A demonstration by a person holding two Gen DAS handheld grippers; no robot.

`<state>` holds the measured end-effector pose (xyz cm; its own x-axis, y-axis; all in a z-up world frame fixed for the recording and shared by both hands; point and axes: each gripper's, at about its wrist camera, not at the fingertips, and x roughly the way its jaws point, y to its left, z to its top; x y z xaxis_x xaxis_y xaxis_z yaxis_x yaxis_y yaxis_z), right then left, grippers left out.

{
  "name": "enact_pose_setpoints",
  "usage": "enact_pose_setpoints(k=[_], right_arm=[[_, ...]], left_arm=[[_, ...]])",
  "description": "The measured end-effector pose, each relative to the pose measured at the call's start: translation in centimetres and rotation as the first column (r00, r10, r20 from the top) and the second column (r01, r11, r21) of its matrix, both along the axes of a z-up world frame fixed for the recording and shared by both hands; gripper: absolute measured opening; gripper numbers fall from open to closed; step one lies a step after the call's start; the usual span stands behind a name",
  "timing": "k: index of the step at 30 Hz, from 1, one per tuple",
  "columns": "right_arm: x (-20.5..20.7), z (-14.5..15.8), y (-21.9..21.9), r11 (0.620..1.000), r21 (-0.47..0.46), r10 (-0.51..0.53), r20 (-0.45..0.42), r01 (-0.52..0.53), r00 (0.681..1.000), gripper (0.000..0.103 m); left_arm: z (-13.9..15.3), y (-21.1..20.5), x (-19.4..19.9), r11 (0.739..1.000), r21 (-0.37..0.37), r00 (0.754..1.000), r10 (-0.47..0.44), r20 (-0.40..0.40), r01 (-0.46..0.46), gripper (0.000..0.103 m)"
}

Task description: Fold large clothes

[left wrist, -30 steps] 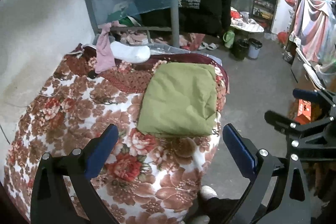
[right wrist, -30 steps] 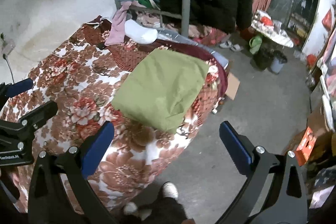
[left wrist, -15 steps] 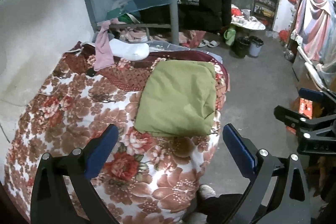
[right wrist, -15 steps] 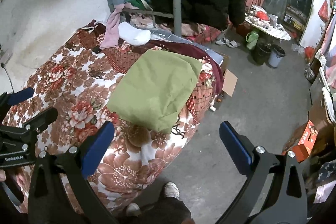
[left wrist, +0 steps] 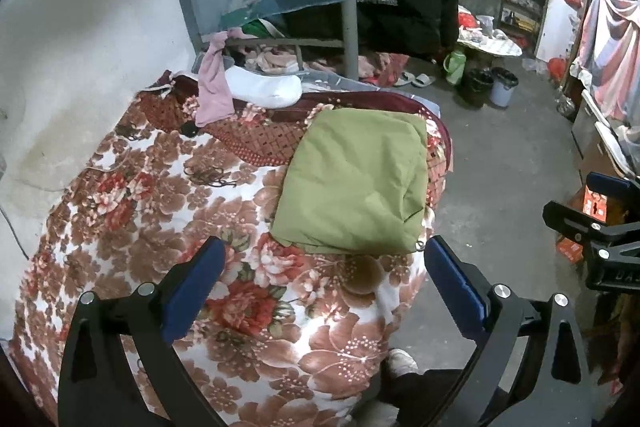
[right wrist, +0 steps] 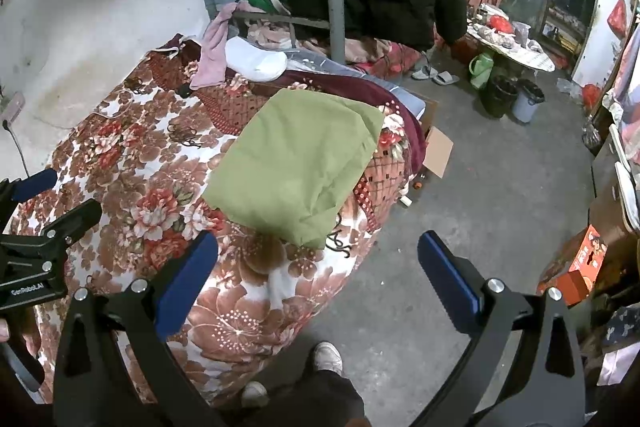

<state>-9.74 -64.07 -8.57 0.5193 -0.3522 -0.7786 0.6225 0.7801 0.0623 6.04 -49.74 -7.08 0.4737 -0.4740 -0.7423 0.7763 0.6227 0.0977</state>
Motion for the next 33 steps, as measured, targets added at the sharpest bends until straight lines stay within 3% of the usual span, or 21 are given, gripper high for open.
enact_pose_setpoints(k=[33], right_arm=[[-0.7,-0.1,0.5,1.000,0.016,-0.002,0.005,0.002,1.000,0.098]], left_arm=[[0.6,1.2,-1.7,0.997,-0.056,0.996,-0.053,0.070,0.057,0.098]])
